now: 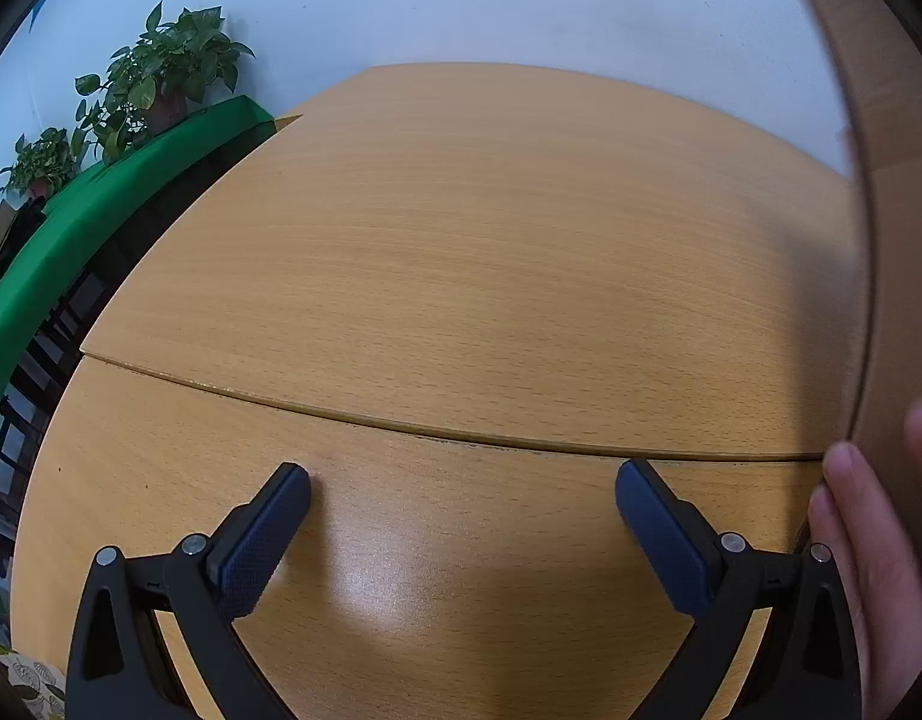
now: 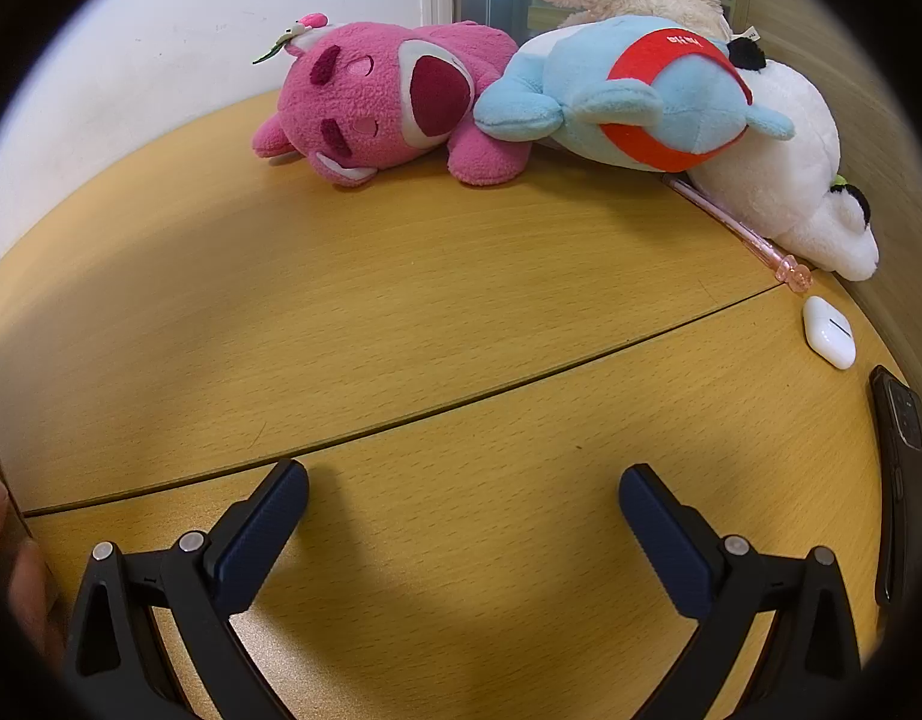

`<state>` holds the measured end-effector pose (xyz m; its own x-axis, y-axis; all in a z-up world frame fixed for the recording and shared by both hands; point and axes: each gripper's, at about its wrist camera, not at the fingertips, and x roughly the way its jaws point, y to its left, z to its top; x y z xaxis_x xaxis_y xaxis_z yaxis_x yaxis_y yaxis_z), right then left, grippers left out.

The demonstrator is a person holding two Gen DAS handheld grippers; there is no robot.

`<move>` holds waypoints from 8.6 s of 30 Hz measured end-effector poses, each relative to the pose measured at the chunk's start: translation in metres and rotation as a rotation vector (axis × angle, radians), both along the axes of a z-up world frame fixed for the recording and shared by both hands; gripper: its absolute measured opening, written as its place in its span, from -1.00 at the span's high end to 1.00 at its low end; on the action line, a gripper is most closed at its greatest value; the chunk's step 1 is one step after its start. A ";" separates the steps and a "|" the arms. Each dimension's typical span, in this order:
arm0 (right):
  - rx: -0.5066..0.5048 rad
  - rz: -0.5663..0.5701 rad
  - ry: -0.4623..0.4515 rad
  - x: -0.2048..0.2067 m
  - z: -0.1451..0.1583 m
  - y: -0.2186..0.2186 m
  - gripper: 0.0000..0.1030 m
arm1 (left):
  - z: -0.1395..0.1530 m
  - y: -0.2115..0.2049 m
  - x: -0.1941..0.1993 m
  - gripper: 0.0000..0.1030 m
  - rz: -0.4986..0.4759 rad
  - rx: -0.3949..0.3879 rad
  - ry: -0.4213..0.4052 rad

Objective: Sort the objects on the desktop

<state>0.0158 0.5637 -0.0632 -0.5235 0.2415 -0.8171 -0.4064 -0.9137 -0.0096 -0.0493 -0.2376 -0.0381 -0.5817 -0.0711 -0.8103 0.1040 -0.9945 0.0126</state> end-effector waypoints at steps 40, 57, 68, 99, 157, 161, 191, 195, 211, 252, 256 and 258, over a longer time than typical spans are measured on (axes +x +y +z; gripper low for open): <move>0.002 0.000 0.002 -0.003 -0.003 0.003 -1.00 | -0.001 -0.001 0.001 -1.00 -0.004 0.001 -0.002; 0.001 0.000 0.002 -0.006 -0.005 0.004 -1.00 | -0.001 -0.001 0.001 -1.00 -0.005 0.002 -0.002; 0.000 -0.001 0.003 -0.006 -0.005 0.005 -1.00 | -0.001 -0.001 0.001 -1.00 -0.006 0.003 -0.002; -0.352 0.759 0.303 0.261 0.119 -0.189 -0.99 | 0.188 0.145 0.320 -1.00 -0.378 0.048 0.307; -0.368 1.235 0.630 0.018 0.326 -0.357 -0.81 | 0.292 0.220 0.112 -0.25 -0.555 0.216 0.457; -0.414 1.239 0.591 -0.039 0.317 -0.370 -0.81 | 0.289 0.205 0.051 -0.25 -0.533 0.204 0.413; -0.723 1.114 0.021 -0.258 0.029 -0.419 -0.78 | 0.050 0.156 -0.192 -0.44 -0.251 0.191 -0.218; -0.724 1.109 0.011 -0.260 0.033 -0.427 -0.82 | 0.050 0.151 -0.195 -0.45 -0.240 0.204 -0.229; -0.635 1.139 0.170 -0.211 0.145 -0.422 -0.98 | 0.167 0.158 -0.097 -0.66 -0.125 0.038 0.117; 0.062 0.740 0.398 0.180 0.183 -0.231 -0.65 | 0.168 0.274 0.147 0.69 -0.307 0.129 0.242; -0.061 0.830 0.293 0.191 0.144 -0.227 -0.68 | 0.140 0.278 0.143 -0.13 -0.341 0.186 0.172; -0.138 0.871 0.207 0.192 0.118 -0.225 -0.68 | 0.129 0.281 0.140 -0.96 -0.326 0.186 0.155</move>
<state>0.2081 0.3387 0.0547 -0.6146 -0.4020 -0.6787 0.4481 -0.8860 0.1190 0.0911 0.0436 0.0907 -0.6657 0.2770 -0.6929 -0.2307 -0.9595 -0.1619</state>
